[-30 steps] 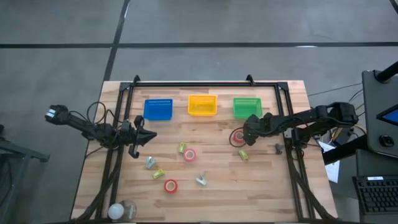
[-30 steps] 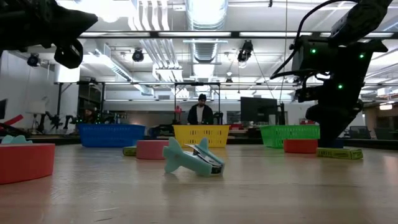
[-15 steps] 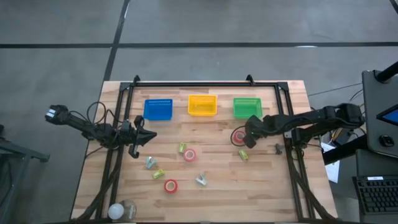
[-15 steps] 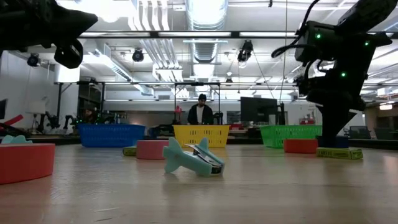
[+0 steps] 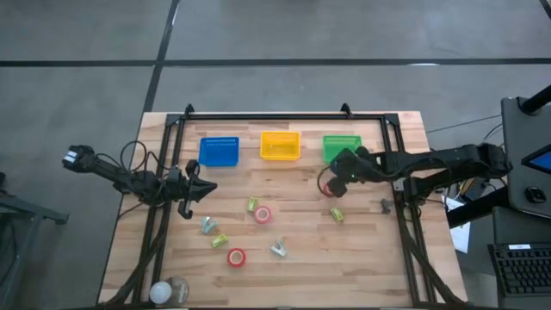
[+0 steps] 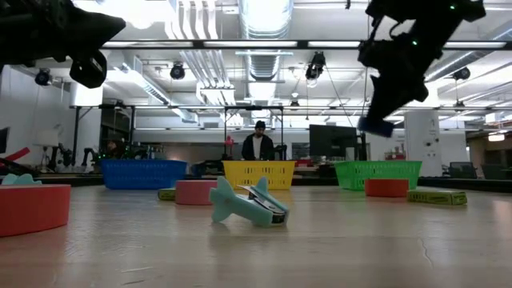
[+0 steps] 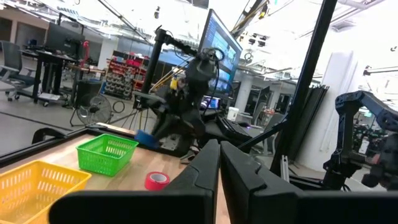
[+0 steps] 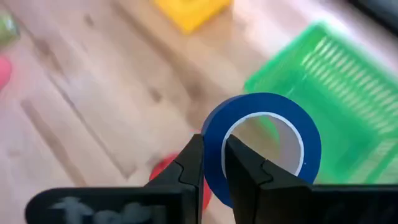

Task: Pick and place Stapler, Stapler remover, tape
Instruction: Put the blue tape into the green basket

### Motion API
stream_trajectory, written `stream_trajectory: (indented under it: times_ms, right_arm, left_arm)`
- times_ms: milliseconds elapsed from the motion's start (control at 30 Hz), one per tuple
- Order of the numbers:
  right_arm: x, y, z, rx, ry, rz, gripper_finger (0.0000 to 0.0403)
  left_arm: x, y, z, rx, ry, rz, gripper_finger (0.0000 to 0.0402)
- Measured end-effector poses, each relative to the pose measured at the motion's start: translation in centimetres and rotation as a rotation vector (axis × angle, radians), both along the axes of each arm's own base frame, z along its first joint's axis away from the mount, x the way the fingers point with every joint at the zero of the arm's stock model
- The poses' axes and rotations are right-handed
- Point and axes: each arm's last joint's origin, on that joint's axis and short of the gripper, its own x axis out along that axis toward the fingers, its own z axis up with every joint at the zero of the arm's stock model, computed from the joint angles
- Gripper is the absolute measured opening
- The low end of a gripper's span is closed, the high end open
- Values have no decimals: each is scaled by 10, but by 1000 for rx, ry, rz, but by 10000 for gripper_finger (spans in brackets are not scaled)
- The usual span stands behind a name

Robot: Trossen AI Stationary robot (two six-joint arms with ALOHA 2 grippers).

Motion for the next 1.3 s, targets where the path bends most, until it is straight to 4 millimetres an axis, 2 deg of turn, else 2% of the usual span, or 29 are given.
stream_trajectory:
  times_ms: [100, 267, 567, 1033, 1300]
  right_arm:
    - [0, -13, 5, -21, 6, -34, 40]
    - [-11, -40, 0, -13, 78, -147, 40]
    - [-23, -79, -6, 25, 117, -229, 47]
    - [-5, -99, -44, 97, 253, -198, 47]
    - [-5, -106, -55, 110, 299, -221, 55]
  left_arm:
    - [0, 0, 0, 0, 0, 0, 21]
    - [0, 0, 0, 0, 0, 0, 19]
    - [0, 0, 0, 0, 0, 1, 19]
    - [0, 0, 0, 0, 0, 0, 19]
    - [0, 0, 0, 0, 0, 0, 19]
